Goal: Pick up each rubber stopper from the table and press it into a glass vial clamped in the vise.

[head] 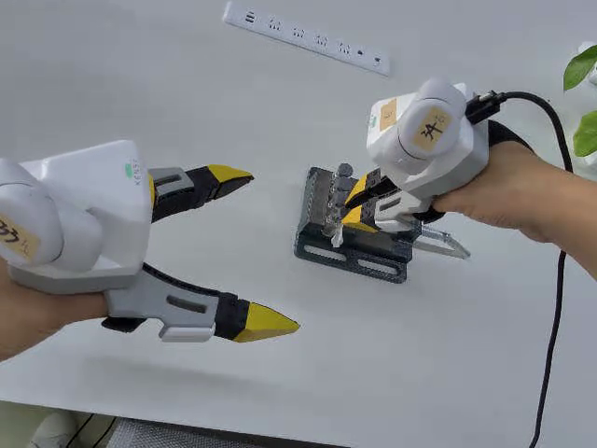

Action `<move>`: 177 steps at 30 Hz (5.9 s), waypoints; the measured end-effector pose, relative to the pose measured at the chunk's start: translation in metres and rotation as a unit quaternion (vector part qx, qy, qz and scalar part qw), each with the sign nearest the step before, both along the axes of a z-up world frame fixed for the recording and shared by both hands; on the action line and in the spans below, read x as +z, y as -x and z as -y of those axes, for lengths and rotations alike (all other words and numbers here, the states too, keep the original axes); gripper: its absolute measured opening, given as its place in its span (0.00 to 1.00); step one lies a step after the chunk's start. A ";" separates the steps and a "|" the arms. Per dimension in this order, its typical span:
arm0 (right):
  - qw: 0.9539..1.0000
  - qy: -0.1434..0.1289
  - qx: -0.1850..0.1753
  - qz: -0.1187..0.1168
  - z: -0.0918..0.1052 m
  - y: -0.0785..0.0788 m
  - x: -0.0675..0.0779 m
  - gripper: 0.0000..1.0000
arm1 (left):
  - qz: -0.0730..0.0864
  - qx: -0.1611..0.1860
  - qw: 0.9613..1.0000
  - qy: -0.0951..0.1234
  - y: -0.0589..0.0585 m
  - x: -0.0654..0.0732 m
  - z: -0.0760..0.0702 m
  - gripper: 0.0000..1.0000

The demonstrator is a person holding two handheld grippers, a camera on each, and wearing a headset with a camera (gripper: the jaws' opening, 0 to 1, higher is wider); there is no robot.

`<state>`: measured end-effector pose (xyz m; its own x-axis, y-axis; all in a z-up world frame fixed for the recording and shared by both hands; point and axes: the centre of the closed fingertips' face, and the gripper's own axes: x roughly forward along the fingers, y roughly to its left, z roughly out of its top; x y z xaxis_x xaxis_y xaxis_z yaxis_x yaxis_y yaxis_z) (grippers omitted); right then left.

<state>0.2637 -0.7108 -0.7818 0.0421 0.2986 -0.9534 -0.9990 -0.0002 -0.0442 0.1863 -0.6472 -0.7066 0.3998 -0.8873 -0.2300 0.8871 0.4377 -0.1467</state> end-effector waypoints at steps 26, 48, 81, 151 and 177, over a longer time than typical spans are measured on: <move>1.000 0.011 0.002 -0.013 -0.004 -0.005 -0.002 0.06 | -0.003 0.004 1.000 0.017 -0.003 0.005 -0.001 0.90; 1.000 0.009 0.002 0.003 -0.005 -0.003 -0.002 0.07 | -0.006 0.001 1.000 0.018 -0.004 0.008 0.002 0.89; 0.999 -0.037 -0.026 -0.001 -0.003 -0.007 0.006 0.00 | -0.010 -0.003 1.000 0.020 -0.002 0.007 0.005 0.86; 0.999 -0.026 -0.022 -0.018 -0.004 -0.006 -0.001 0.00 | -0.016 -0.002 1.000 0.023 -0.002 0.003 0.006 0.84; 0.999 -0.012 -0.018 -0.029 -0.004 -0.006 -0.001 0.00 | -0.019 -0.001 0.999 0.027 -0.004 0.002 0.006 0.84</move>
<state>0.2698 -0.7067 -0.7829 -0.0026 0.3214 -0.9469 -0.9993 0.0353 0.0147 0.1899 -0.6534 -0.7046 0.3902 -0.8996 -0.1959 0.8813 0.4266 -0.2034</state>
